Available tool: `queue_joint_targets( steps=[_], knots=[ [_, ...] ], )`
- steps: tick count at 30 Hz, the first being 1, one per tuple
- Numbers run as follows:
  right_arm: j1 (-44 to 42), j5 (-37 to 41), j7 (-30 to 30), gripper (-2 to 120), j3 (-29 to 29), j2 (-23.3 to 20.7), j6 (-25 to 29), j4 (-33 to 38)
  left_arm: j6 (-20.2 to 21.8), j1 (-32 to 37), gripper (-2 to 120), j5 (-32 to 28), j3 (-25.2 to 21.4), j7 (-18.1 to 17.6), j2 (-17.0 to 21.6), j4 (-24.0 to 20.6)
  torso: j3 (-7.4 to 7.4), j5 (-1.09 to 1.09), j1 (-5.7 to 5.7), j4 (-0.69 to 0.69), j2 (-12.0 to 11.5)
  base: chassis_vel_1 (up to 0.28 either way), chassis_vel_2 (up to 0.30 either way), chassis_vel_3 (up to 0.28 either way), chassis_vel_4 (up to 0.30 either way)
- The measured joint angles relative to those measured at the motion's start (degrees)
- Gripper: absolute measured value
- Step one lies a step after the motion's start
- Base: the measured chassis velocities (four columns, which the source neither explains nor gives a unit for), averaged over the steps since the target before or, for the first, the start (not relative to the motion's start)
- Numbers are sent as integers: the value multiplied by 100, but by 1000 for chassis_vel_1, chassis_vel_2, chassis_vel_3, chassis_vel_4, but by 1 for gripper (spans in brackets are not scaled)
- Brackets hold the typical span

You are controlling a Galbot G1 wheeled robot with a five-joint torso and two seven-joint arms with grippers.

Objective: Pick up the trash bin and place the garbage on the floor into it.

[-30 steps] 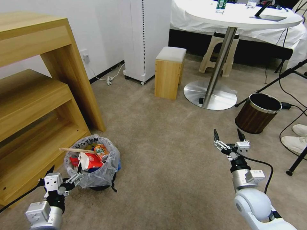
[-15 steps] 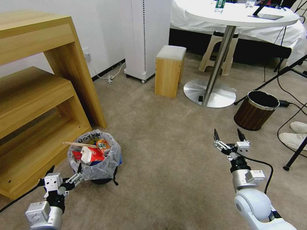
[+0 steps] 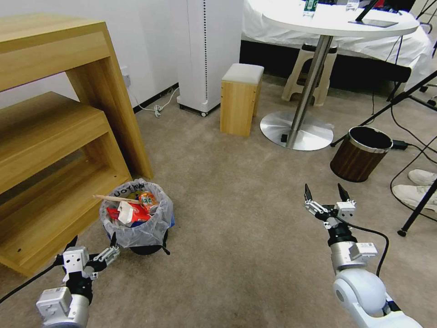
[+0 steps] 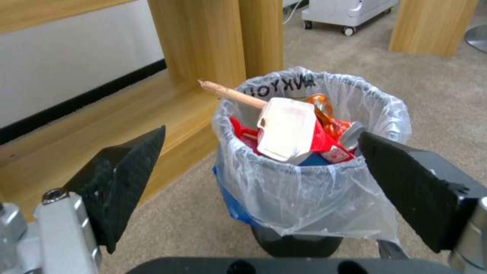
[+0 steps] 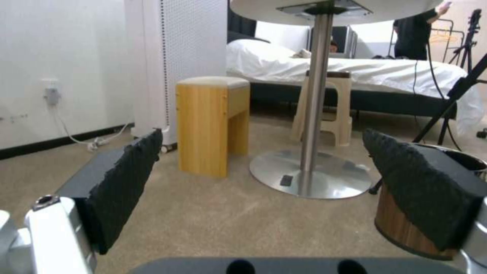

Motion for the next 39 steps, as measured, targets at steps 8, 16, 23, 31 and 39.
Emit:
queue_joint_targets(
  steps=[8,16,23,31,39],
  knots=[
    [0,0,0,100,0,0,0,0,0,0,100,0,0,0,0,0,0,0,0,0,0,52,-47,-53,47],
    [0,0,0,100,0,0,0,0,0,0,100,0,0,0,-1,0,0,0,0,0,0,44,-49,-47,51],
    [0,0,0,100,0,0,0,0,0,0,100,0,0,0,0,0,0,0,0,0,0,49,-44,-49,38],
    [0,0,0,100,0,0,0,0,0,0,100,0,0,0,0,0,0,0,0,0,0,54,-50,-58,51],
    [0,0,0,100,0,0,0,0,0,0,100,0,0,0,0,0,0,0,0,0,0,31,-47,-32,37]
  ],
)
